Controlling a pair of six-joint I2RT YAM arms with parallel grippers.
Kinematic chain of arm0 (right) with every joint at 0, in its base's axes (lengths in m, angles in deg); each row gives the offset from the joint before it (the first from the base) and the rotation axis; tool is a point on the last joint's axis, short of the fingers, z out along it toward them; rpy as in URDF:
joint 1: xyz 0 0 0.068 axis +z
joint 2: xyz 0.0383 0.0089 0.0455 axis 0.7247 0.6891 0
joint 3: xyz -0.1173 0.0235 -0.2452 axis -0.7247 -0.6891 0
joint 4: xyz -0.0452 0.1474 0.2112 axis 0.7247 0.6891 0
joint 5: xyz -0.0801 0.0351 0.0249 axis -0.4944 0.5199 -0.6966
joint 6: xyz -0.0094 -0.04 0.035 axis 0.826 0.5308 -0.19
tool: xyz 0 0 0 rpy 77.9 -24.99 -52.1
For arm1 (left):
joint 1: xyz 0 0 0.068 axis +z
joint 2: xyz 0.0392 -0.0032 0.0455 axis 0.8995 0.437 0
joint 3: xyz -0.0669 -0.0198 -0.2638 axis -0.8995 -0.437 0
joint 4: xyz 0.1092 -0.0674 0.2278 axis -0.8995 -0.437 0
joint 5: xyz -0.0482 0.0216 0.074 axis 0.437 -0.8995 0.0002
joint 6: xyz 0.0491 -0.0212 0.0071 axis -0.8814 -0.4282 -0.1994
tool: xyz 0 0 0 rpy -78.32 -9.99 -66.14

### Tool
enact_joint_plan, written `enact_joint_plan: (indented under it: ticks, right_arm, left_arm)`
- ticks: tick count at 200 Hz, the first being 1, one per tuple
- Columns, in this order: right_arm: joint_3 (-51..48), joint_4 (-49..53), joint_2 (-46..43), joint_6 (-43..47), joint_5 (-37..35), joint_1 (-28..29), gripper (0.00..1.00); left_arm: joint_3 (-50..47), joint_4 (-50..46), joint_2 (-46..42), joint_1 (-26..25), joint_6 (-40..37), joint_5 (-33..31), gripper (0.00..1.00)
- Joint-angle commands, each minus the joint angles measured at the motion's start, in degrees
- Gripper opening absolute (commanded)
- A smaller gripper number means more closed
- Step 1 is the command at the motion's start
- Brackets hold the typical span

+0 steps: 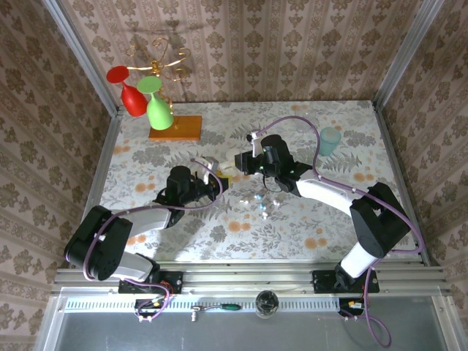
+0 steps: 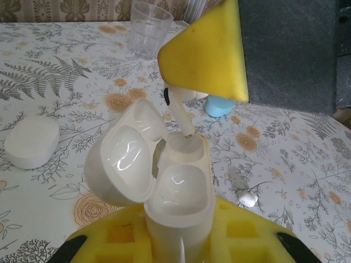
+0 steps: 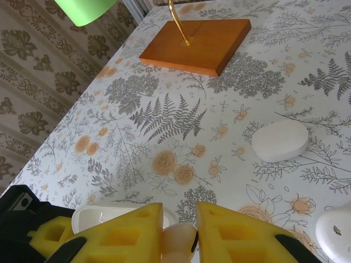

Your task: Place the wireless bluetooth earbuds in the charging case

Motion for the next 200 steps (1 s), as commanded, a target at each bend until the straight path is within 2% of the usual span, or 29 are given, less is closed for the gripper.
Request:
enact_joint_plan:
  ticks: [1, 78, 120, 175, 200]
  right_arm:
    - [0.09, -0.85, 0.35, -0.75, 1.4, -0.11, 0.24]
    - [-0.79, -0.61, 0.61, -0.62, 3.61, -0.13, 0.24]
    - [-0.92, -0.35, -1.09, -1.65, 3.78, -0.13, 0.35]
    - [-2.61, 0.38, -6.74, -1.9, -0.24, -0.5, 0.57]
    - [-3.94, -0.28, -9.21, -2.92, -1.55, -1.08, 0.58]
  left_arm:
    - [1.79, 1.82, 0.48, -0.36, 1.04, 0.6, 0.0]
    - [1.8, 2.67, 0.17, -0.27, 3.53, -2.39, 0.0]
    - [2.18, 4.34, 1.09, -0.27, 2.11, -0.97, 0.0]
    - [1.03, 6.97, 0.82, -0.36, -3.07, 0.92, 0.0]
    - [-0.28, 10.99, 1.92, -0.27, -7.32, 2.46, 0.0]
